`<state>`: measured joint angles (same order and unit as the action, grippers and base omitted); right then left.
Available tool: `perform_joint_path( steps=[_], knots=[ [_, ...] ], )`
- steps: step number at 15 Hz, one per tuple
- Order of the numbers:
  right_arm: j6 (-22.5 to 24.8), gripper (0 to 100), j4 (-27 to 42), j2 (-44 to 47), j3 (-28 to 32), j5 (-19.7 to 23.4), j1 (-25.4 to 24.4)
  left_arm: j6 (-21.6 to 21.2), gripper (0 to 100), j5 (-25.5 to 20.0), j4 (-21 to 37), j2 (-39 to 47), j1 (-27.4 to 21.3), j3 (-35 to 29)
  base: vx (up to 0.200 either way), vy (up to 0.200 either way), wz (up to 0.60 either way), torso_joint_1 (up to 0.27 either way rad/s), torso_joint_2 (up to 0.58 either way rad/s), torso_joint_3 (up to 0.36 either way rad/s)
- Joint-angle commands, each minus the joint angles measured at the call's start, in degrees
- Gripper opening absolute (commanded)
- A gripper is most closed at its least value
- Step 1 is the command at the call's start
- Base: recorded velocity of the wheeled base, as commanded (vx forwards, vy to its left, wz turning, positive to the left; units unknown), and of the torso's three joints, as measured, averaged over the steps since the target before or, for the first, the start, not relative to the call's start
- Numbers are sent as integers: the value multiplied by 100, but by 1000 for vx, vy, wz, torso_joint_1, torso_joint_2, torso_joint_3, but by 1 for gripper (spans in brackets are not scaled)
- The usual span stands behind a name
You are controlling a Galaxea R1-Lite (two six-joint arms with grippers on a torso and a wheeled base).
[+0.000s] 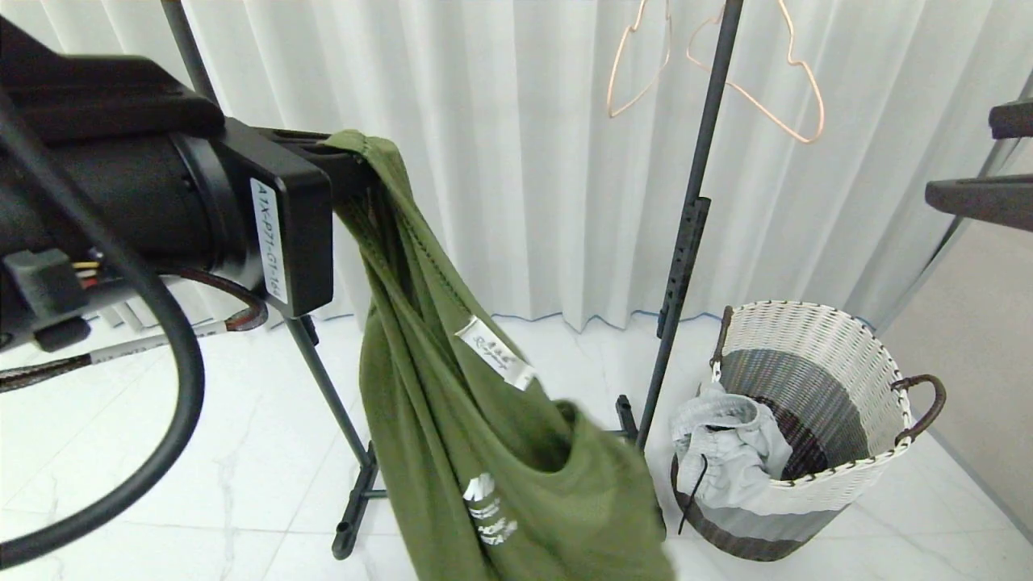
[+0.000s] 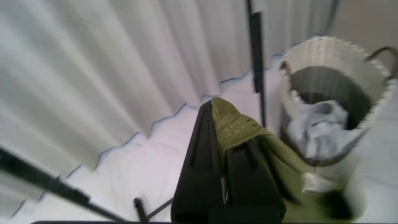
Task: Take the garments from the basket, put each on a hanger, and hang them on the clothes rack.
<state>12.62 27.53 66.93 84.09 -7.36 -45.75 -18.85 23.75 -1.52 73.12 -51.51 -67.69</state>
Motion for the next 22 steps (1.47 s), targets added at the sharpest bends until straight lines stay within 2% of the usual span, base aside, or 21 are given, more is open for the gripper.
perform_joint_path(
  steps=[1, 5, 8, 10, 14, 22],
  knots=[
    [-84, 100, 25, -145, -51, -11, 49, -5, 0, 7, -6, 1, 237, 46, 0, 0, 0, 0, 0, 0],
    [-84, 100, 745, -83, -51, -494, 1314, -14, 0, -2, -15, -70, 237, 248, 0, 0, 0, 0, 0, 0],
    [-84, 100, 763, -92, -209, -494, 1771, -23, 0, 16, -15, -70, 246, 239, 0, 67, 0, 1, 1, 2],
    [-93, 100, 754, -110, -270, -494, 1851, -23, 0, 33, -15, -61, 255, 239, 0, 200, 0, 0, 0, 5],
    [-102, 100, 728, -83, -297, -521, 1886, -23, 0, 25, -15, -70, 422, 213, -200, 200, 0, 5, 2, 1],
    [-93, 100, 719, -74, -534, -837, 2562, -14, 0, 16, -15, -52, 563, 239, 0, 0, 0, 0, 0, 0]
  ],
)
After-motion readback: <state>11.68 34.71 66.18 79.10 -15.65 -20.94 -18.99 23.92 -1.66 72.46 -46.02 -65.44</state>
